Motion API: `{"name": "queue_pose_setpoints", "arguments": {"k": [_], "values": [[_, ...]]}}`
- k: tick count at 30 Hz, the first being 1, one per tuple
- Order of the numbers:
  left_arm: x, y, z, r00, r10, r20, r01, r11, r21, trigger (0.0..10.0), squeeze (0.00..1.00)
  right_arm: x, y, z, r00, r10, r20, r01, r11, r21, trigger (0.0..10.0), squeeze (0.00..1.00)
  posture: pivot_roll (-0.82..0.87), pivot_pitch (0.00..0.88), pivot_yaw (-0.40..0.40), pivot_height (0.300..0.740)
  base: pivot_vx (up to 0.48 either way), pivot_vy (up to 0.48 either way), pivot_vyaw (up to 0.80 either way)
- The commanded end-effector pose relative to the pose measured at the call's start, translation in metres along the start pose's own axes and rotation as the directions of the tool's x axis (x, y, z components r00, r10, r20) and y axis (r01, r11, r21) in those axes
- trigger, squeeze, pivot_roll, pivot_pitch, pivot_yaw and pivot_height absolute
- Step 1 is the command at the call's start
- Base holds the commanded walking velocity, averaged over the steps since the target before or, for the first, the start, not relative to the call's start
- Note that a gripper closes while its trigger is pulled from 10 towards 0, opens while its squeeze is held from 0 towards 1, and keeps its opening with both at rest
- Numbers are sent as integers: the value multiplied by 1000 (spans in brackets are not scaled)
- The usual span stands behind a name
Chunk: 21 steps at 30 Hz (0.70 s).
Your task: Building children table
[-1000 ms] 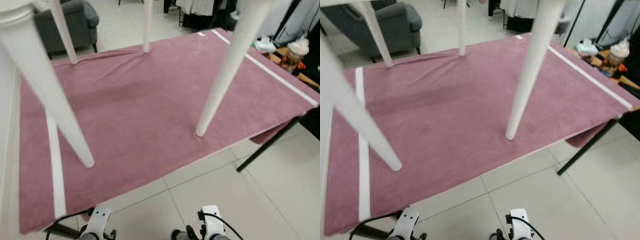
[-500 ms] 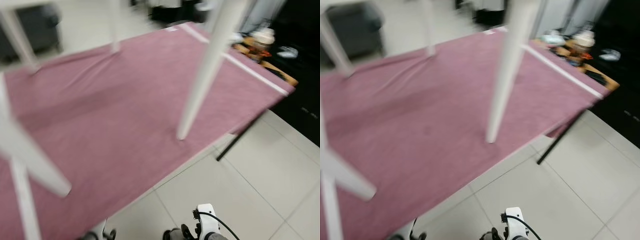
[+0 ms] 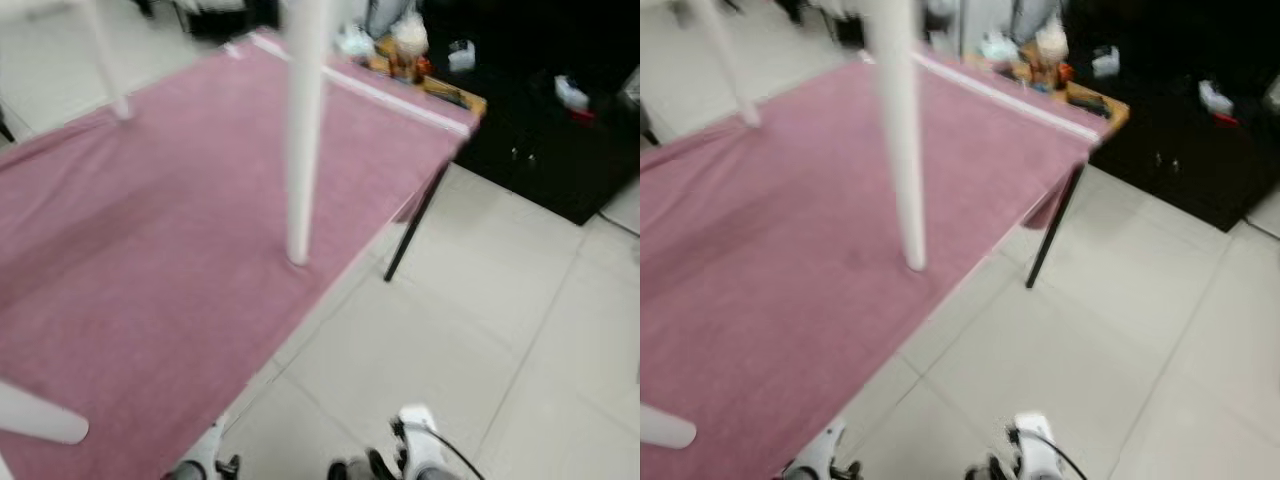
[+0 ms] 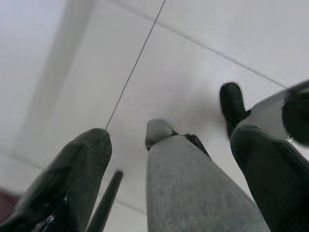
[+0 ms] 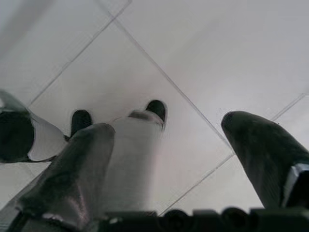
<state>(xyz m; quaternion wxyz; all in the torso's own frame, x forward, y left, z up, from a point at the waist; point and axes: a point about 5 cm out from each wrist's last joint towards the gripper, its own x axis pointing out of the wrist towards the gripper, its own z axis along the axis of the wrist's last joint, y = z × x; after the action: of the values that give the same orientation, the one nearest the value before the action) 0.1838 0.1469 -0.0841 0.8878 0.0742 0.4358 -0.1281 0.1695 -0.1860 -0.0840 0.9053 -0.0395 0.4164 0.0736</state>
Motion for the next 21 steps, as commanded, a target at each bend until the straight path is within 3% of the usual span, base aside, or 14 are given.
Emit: {"name": "queue_pose_setpoints", "arguments": {"k": [1,7,21], "values": [[-3,5,-11,999,5,-37,-4,1000,19,10000,0,-2,5,-10,999,12,-34,-12,1000,11,10000,0,-56,72,62,740,0,0,-769],[-3,3,-11,999,0,-36,1,999,34,10000,0,-2,5,-10,999,12,-33,-11,1000,9,10000,0,-57,73,61,740,0,0,-602],[-3,2,-11,999,-7,-33,8,999,40,10000,0,-2,5,-10,999,11,-33,-11,1000,0,10000,0,-61,75,61,740,0,-461,0]]}}
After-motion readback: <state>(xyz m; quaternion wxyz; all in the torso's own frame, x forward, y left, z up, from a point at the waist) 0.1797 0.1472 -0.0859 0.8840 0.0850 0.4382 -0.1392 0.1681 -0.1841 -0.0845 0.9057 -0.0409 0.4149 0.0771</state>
